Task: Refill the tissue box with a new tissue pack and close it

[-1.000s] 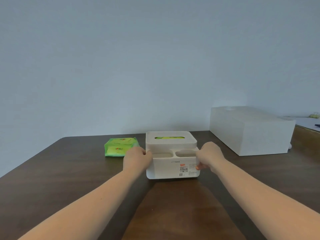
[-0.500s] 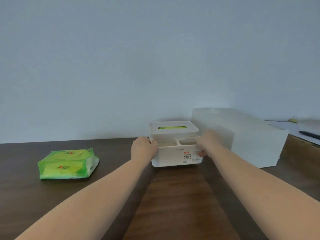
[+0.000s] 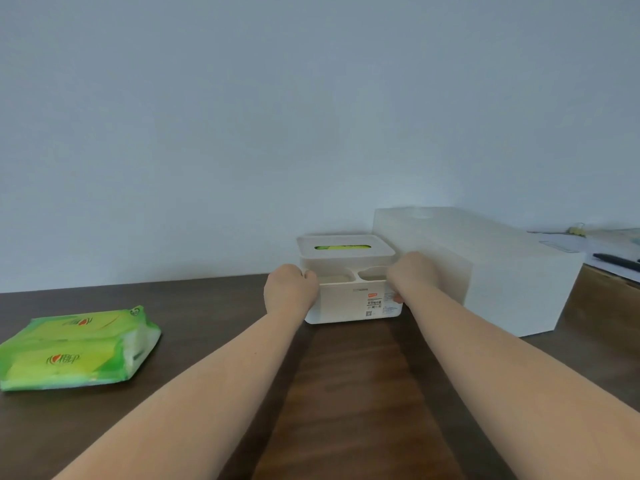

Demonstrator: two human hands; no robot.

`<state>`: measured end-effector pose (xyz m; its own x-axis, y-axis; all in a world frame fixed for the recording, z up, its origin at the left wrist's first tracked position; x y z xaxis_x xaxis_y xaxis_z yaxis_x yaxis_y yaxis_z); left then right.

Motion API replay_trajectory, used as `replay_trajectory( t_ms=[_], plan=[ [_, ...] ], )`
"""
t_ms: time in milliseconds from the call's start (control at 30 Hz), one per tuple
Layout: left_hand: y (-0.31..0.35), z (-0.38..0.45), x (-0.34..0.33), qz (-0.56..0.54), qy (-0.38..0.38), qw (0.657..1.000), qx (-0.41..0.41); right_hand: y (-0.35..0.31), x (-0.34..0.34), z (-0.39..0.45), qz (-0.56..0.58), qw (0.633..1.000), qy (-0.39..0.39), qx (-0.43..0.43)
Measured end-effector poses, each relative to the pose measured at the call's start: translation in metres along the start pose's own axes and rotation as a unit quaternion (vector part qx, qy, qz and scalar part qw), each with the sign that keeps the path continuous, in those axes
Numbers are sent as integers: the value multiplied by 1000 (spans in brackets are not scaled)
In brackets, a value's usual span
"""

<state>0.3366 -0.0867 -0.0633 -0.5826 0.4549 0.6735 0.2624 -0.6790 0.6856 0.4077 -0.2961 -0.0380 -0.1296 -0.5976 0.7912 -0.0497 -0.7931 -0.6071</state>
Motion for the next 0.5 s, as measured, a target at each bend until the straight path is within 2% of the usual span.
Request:
replay_trajectory(
  t_ms=[233, 333, 433, 500],
  plan=[
    [-2, 0, -3, -4, -2, 1000, -20, 2, -3, -2, 15, 1000, 1, 10],
    [-2, -8, -2, -46, -5, 999, -22, 4, 2, -3, 22, 1000, 13, 16],
    [-21, -14, -8, -107, -39, 993, 13, 4, 11, -18, 4, 999, 10, 31],
    [-40, -21, -12, -116, -60, 991, 32, 4, 23, -33, 57, 997, -5, 45]
  ],
)
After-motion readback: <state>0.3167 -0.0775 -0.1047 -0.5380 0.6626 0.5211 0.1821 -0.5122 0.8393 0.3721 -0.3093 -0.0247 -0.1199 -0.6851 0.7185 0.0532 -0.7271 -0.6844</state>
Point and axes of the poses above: each hand's wrist, its own z-axis towards the middle knuckle, its own x-axis out of the back of the hand, y = z × x, the point moved 6 cm from there along z, towards the middle knuckle, and after that the axes turned 2 degrees about z, right-handed, at the moved point
